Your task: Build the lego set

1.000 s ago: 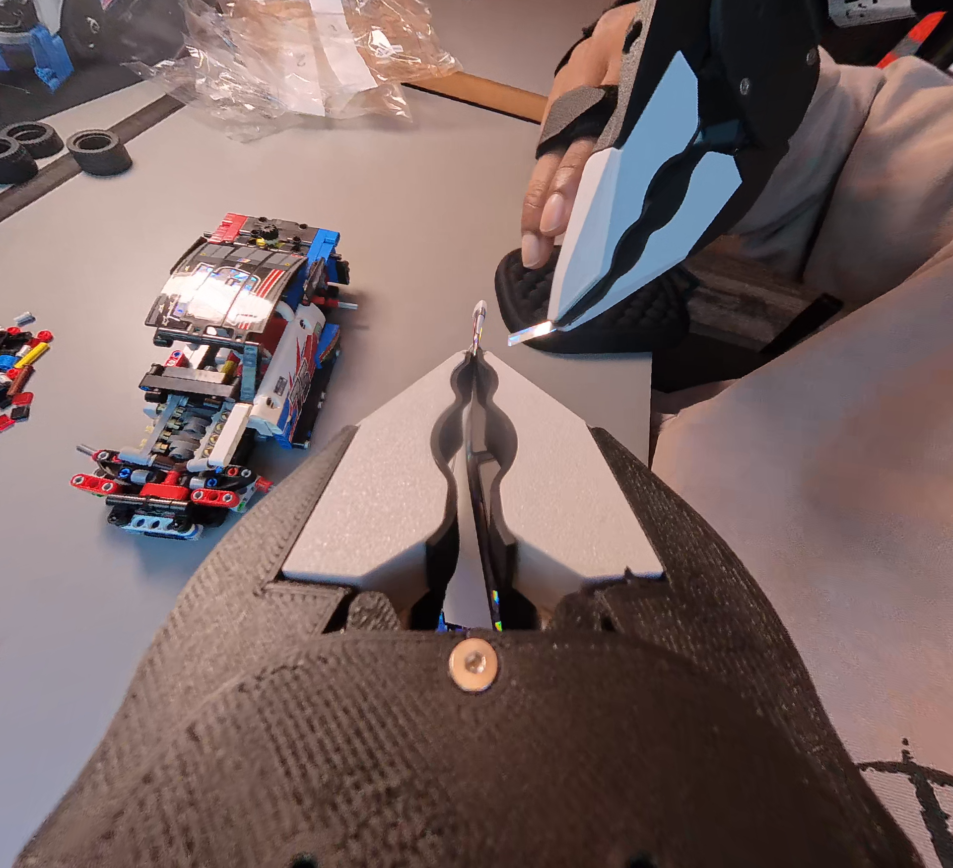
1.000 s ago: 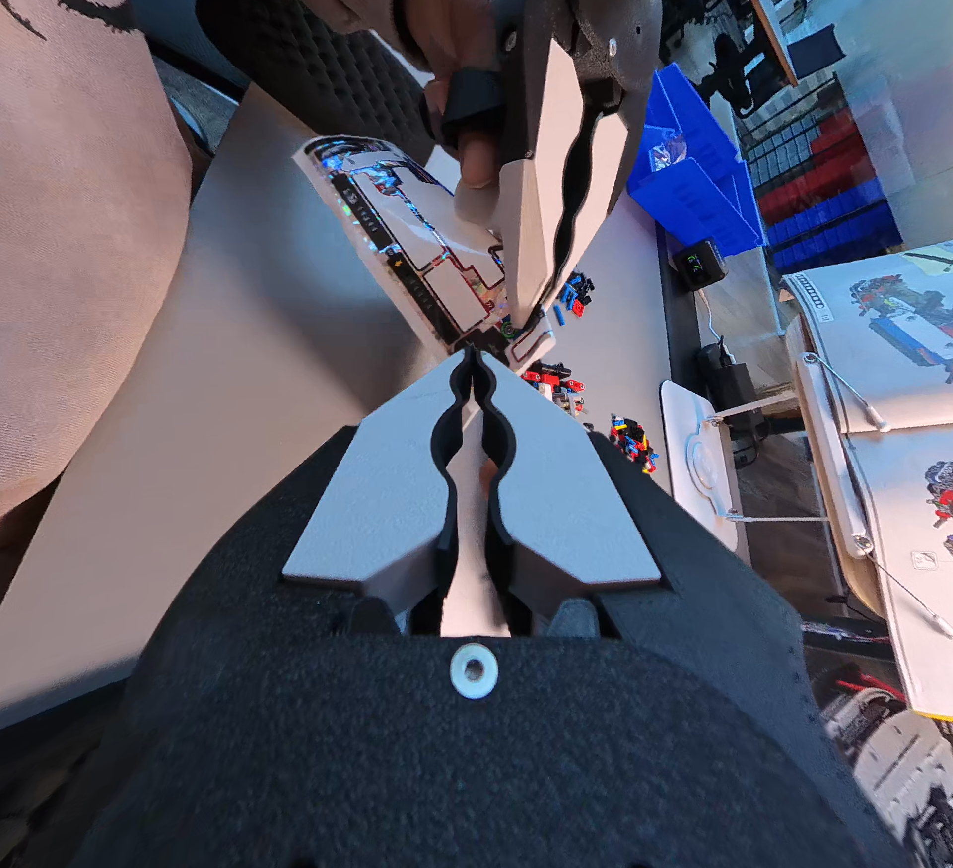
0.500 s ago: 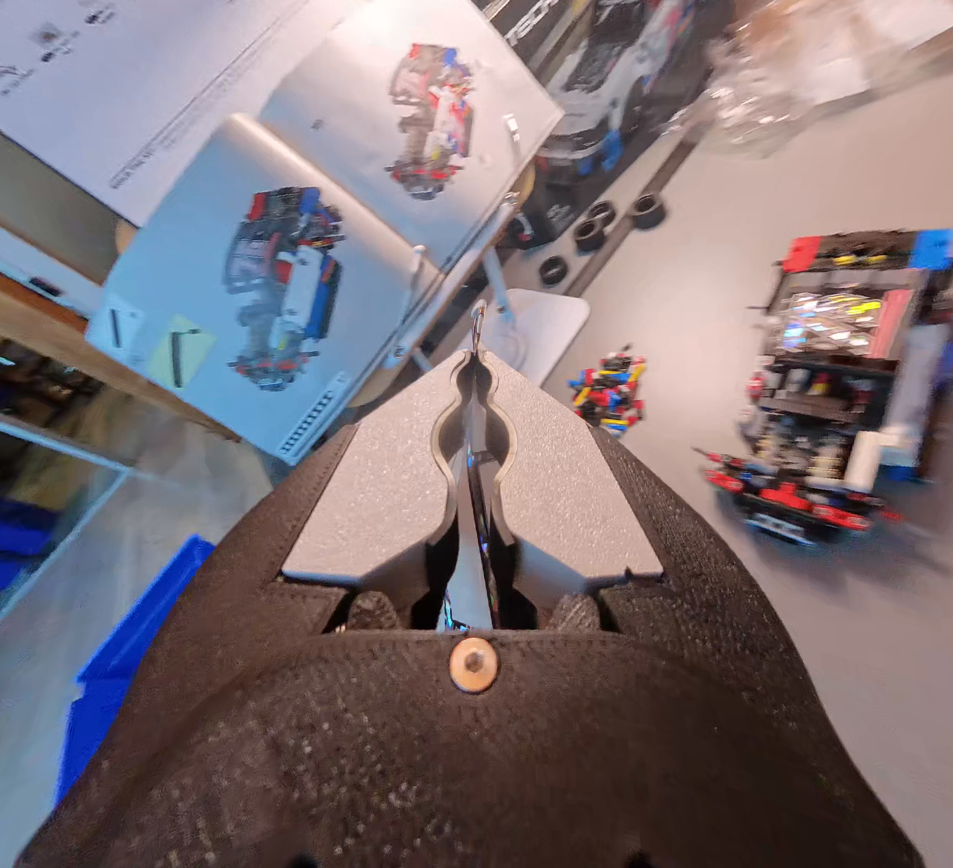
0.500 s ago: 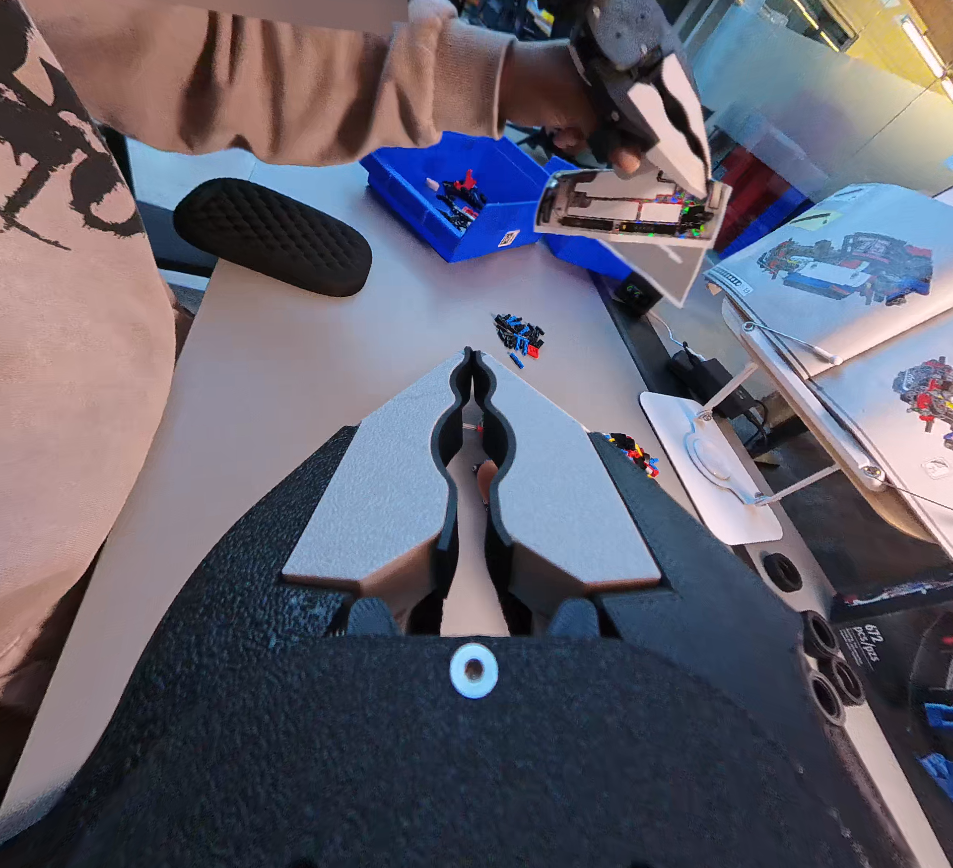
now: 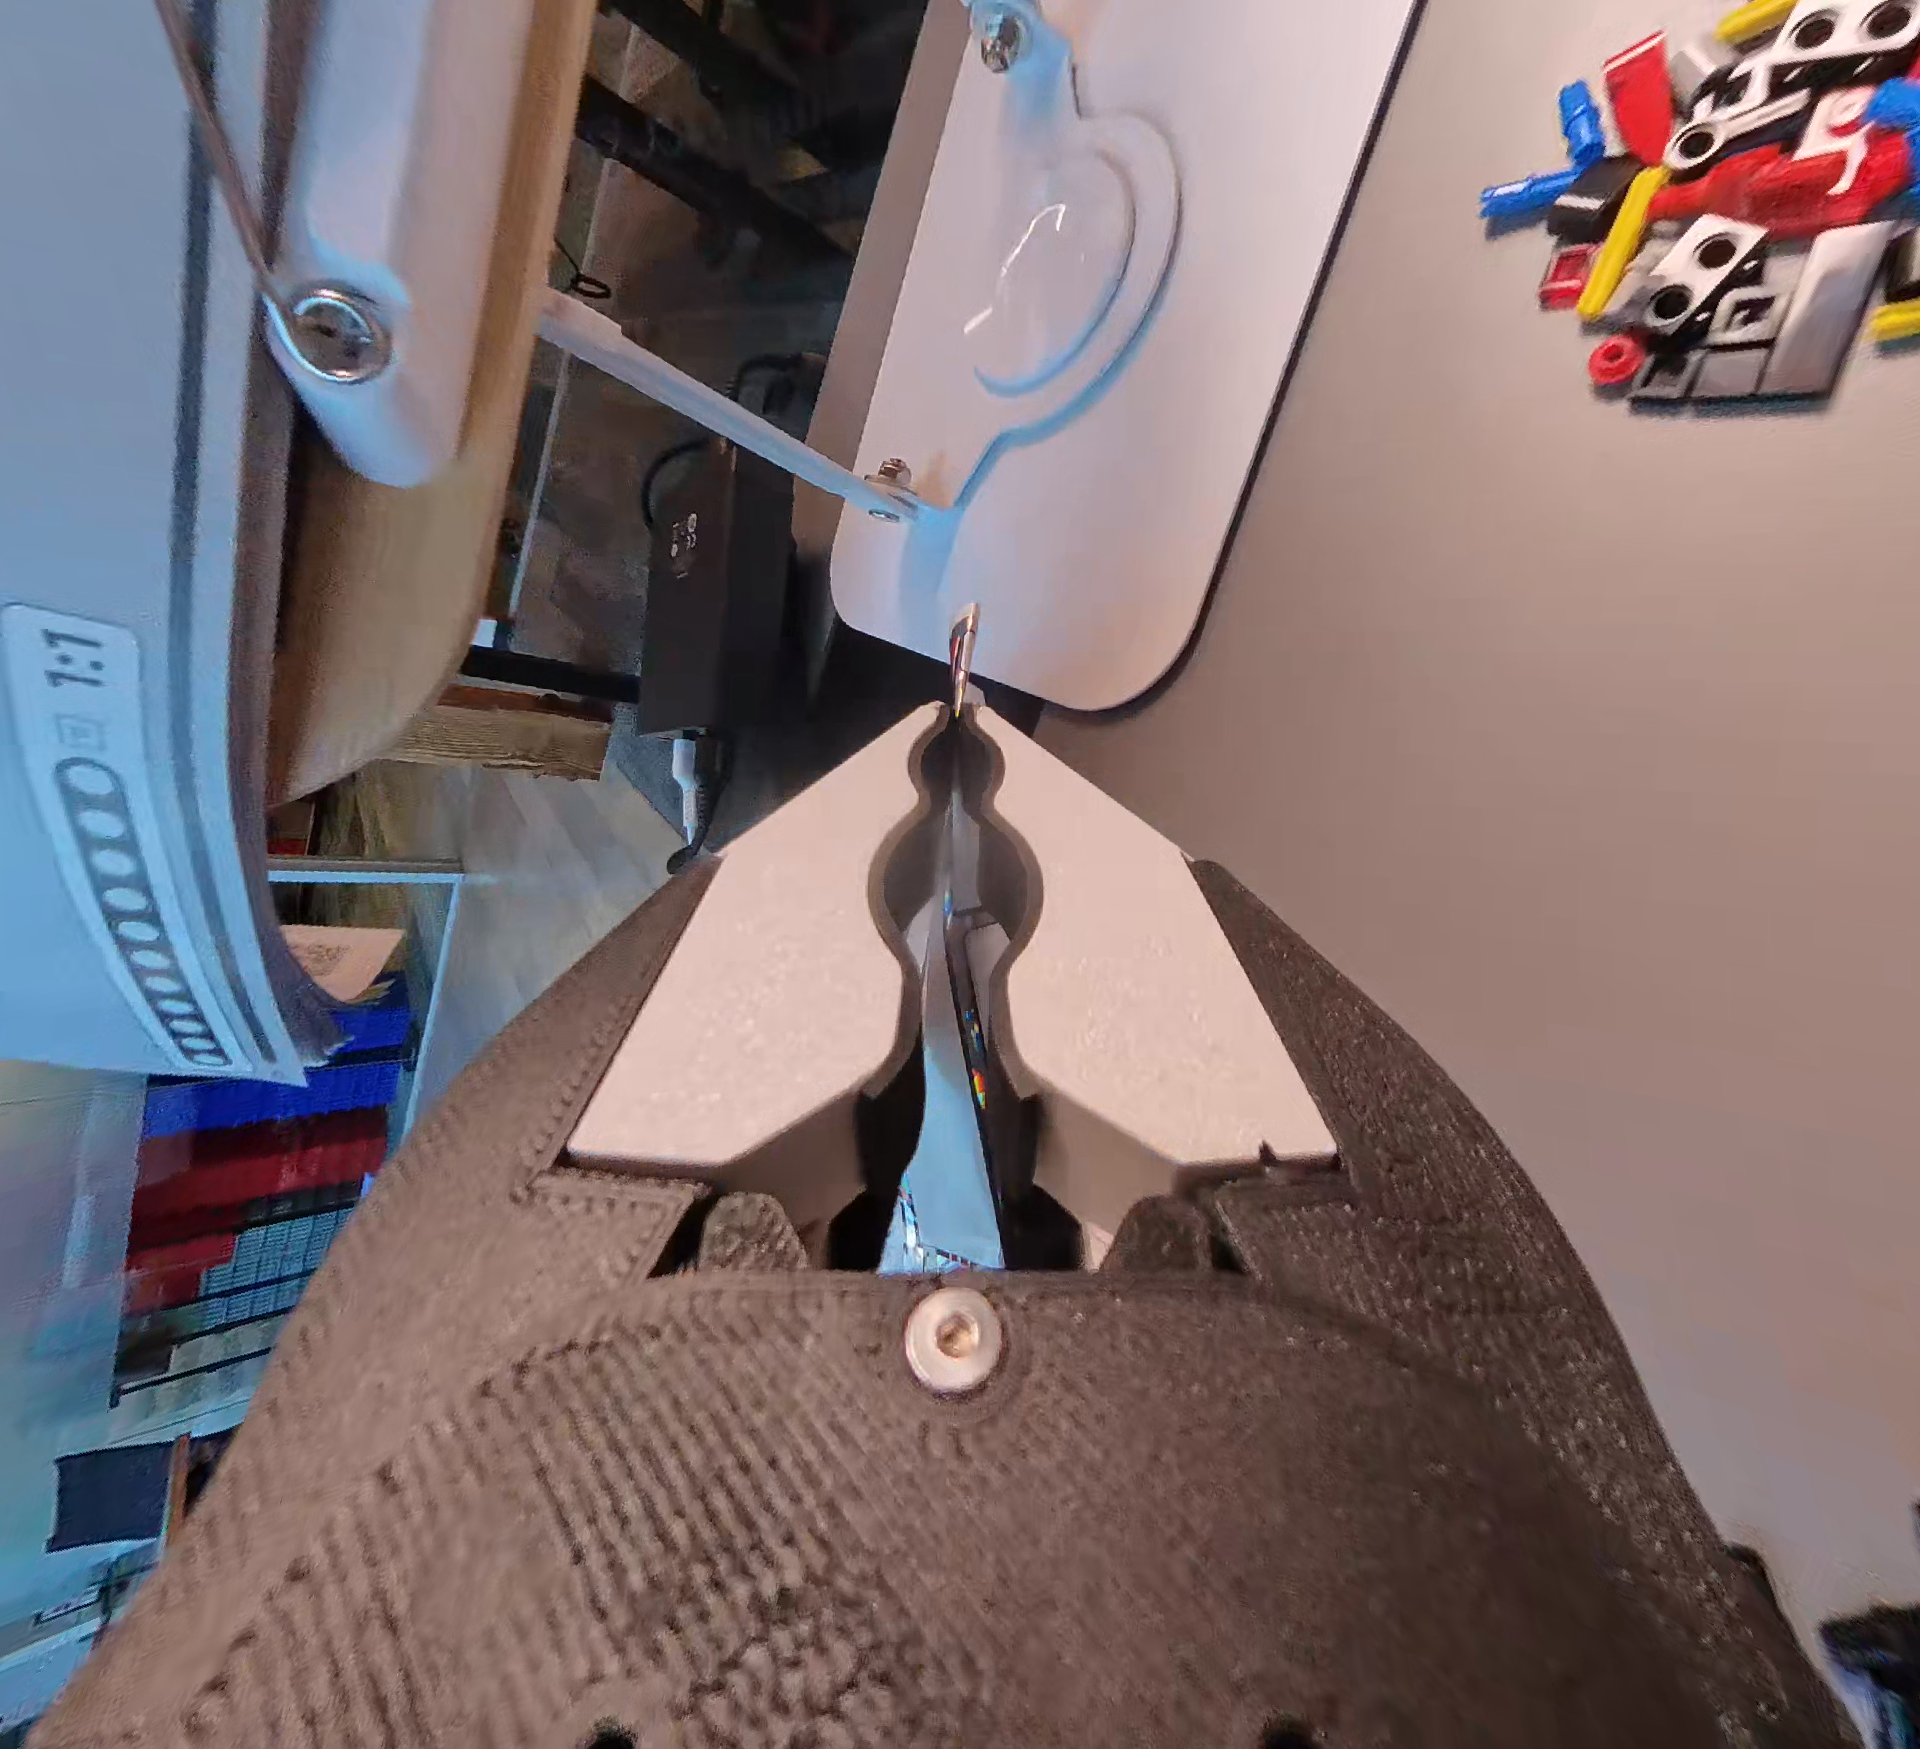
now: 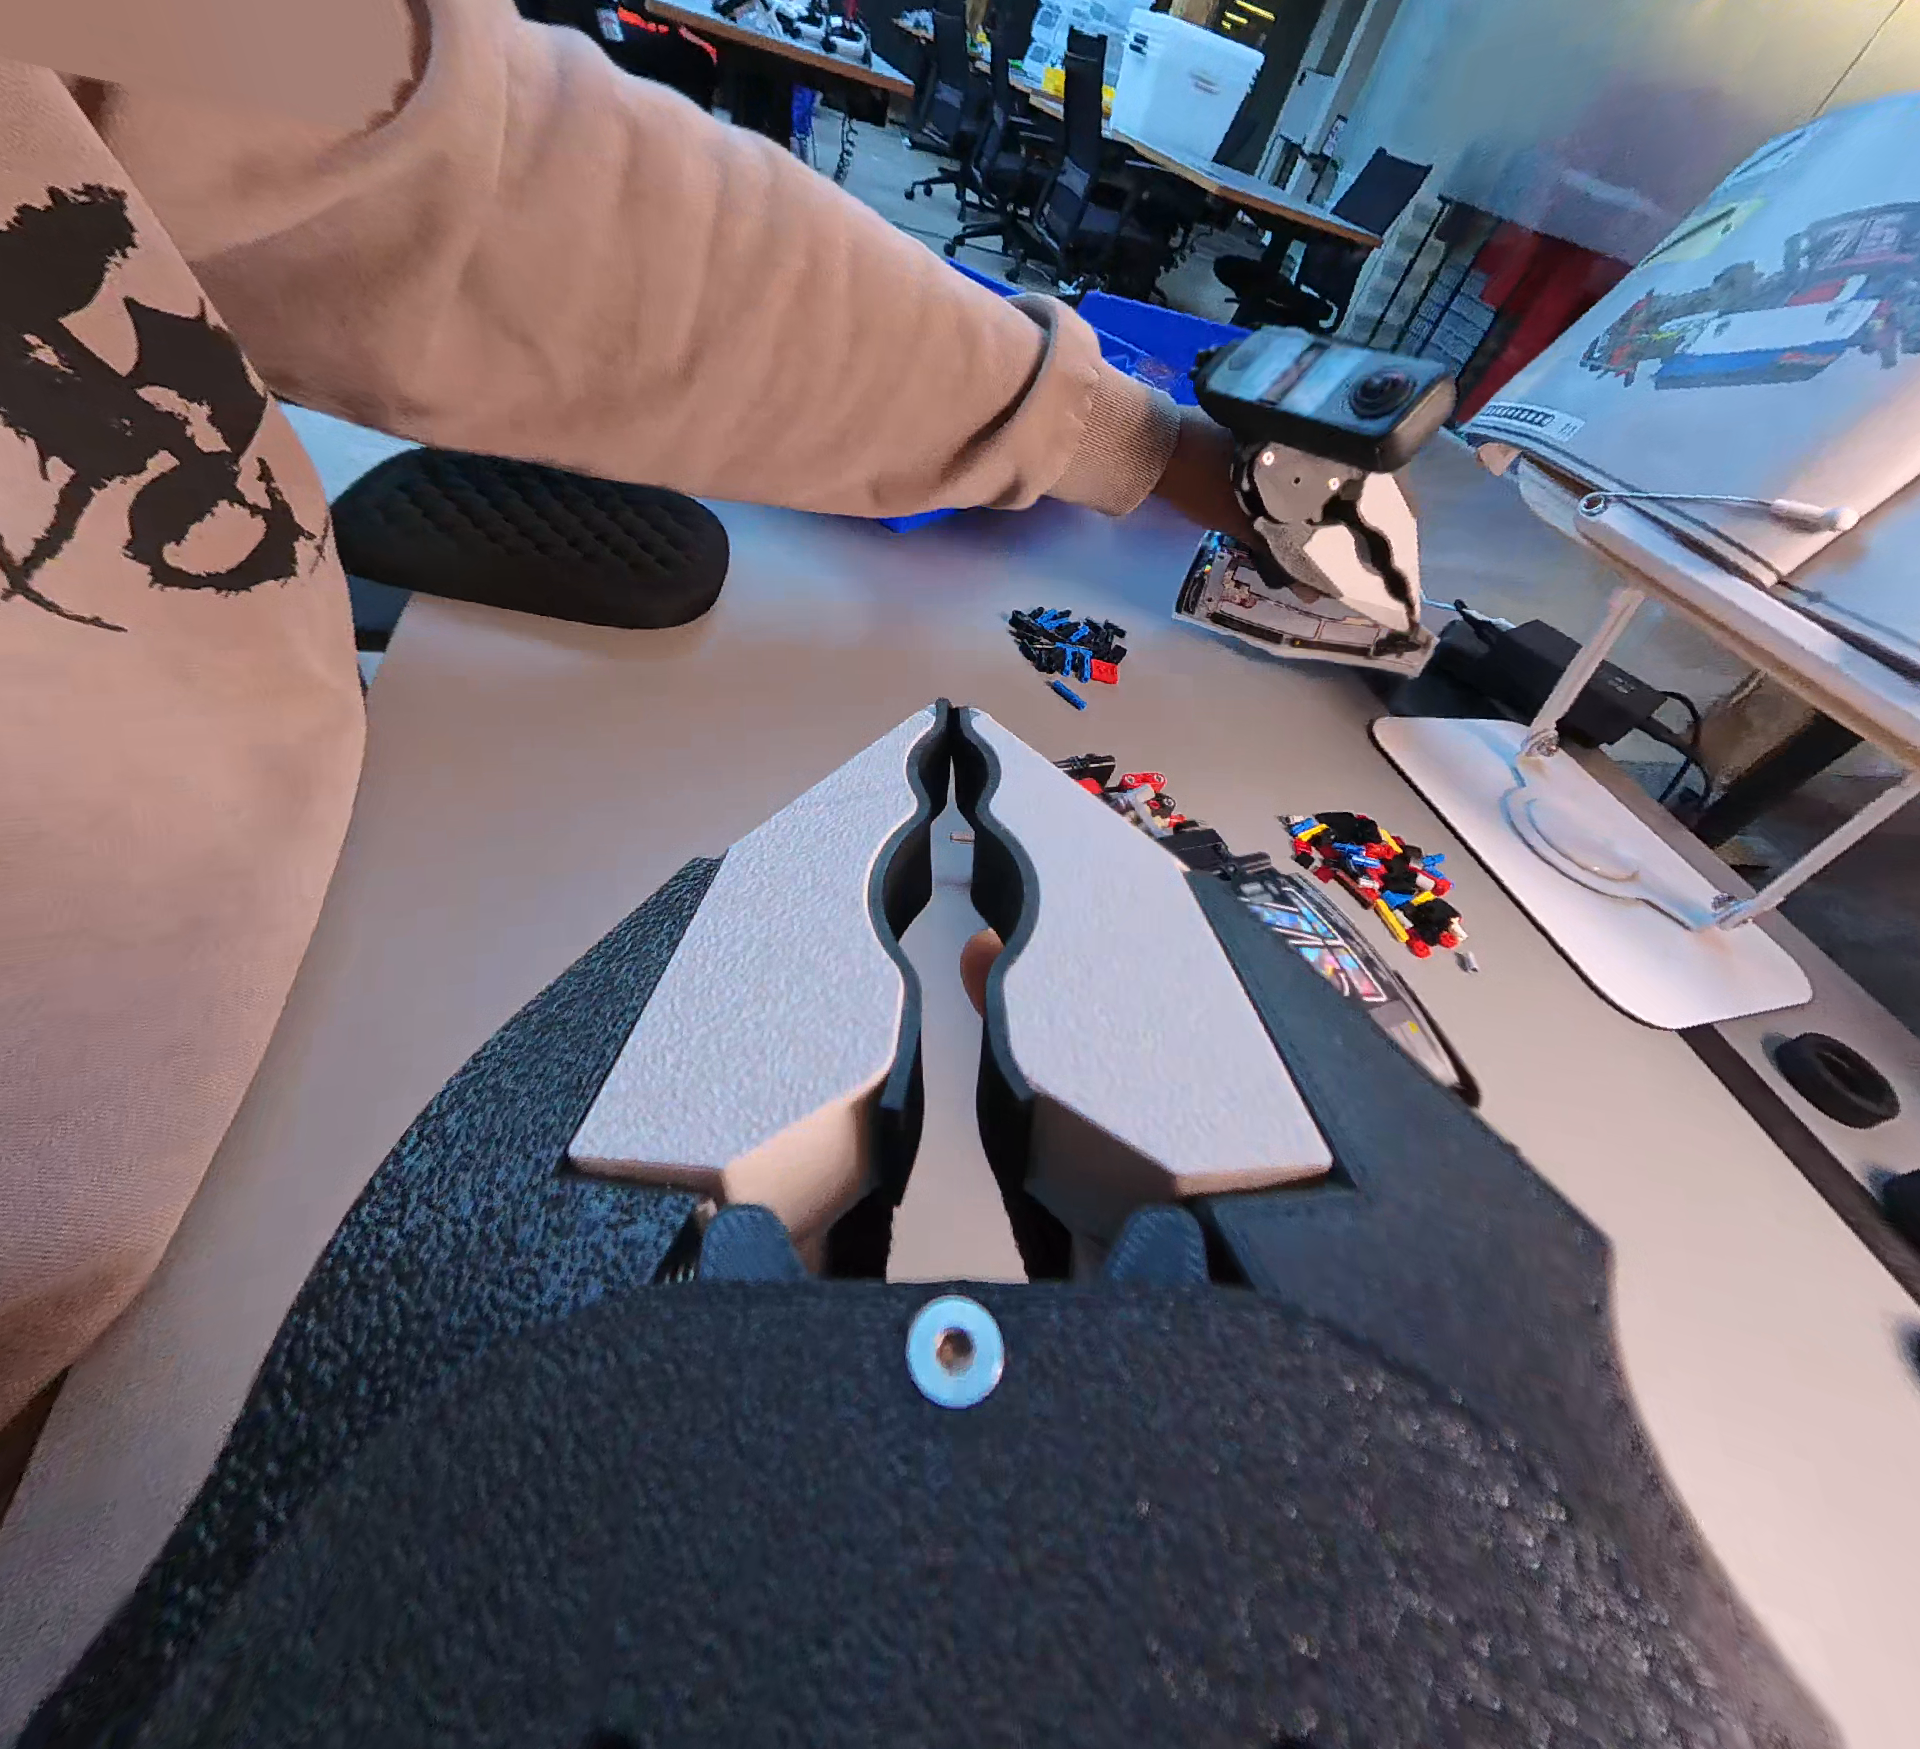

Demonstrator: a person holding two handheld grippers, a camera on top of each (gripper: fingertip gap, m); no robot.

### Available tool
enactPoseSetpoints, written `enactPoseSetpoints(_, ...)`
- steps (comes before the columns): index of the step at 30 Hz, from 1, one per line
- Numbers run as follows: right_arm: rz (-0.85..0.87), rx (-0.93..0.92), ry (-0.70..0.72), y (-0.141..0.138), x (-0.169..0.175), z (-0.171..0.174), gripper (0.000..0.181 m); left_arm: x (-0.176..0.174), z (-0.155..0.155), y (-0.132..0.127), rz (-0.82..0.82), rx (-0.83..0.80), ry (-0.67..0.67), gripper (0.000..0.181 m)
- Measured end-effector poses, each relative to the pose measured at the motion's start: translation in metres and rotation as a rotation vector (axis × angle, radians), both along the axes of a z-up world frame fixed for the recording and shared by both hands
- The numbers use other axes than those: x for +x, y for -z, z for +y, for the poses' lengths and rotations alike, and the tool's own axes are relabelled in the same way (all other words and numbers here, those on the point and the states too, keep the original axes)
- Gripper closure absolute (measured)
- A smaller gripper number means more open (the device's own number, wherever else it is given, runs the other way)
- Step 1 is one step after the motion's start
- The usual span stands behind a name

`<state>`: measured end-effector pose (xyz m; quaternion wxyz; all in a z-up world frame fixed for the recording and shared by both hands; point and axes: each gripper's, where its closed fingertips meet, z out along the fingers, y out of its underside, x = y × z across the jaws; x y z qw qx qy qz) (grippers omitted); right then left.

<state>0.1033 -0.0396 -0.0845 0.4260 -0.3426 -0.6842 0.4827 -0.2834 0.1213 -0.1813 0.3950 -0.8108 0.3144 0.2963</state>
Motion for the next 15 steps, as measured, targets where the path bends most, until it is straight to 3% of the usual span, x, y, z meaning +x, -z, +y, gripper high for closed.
enactPoseSetpoints(3, -0.001, -0.048, 0.0, 0.003, -0.003, 0.006, 0.181, -0.017, 0.011, 0.008, 0.014, -0.025, -0.026, 0.181)
enactPoseSetpoints(5, -0.005, -0.067, 0.006, 0.006, -0.004, 0.01, 0.181, -0.027, 0.018, 0.007, -0.027, -0.015, -0.07, 0.171)
enactPoseSetpoints(10, -0.023, -0.104, 0.025, 0.016, -0.003, 0.018, 0.181, -0.015, 0.019, -0.005, -0.5, 0.045, -0.151, 0.112)
enactPoseSetpoints(15, -0.033, -0.125, 0.044, 0.02, 0.003, 0.021, 0.181, 0.024, -0.004, -0.045, -0.853, 0.151, -0.066, 0.11)
